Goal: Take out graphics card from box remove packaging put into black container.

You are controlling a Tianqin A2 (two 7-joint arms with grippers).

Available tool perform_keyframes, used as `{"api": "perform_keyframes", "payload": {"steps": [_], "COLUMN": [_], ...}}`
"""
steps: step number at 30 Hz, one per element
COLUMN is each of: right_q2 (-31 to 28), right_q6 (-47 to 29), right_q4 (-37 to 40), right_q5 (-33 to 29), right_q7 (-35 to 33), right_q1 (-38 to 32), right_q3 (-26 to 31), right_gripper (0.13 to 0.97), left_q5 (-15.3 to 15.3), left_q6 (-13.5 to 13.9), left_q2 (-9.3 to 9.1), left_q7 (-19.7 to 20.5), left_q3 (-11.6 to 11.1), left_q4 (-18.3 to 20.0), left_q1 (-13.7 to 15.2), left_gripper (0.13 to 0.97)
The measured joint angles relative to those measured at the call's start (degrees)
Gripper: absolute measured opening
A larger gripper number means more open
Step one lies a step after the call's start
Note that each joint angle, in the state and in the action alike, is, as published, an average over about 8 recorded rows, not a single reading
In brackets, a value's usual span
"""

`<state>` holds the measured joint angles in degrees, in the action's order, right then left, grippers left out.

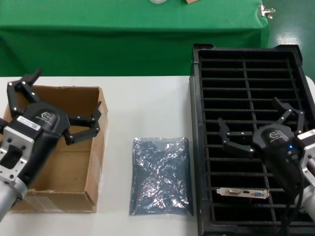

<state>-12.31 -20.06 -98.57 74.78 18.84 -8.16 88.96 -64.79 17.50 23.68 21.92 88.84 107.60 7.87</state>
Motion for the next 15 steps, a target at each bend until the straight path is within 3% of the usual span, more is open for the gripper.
{"api": "perform_keyframes", "payload": {"steps": [15], "right_q2": [-1.6], "right_q6": [6.4], "right_q4": [2.2], "right_q5": [9.1], "right_q7": [-6.0], "right_q1": [2.6], "right_q3": [0.9], "right_gripper": [0.966], "left_q5": [-12.3], "left_q6": [-5.6], "left_q2": [-2.08], "left_q7": [-7.0], "left_q3": [0.9], "left_q4": [-5.1], "left_q1": [-2.5], "left_gripper": [0.966]}}
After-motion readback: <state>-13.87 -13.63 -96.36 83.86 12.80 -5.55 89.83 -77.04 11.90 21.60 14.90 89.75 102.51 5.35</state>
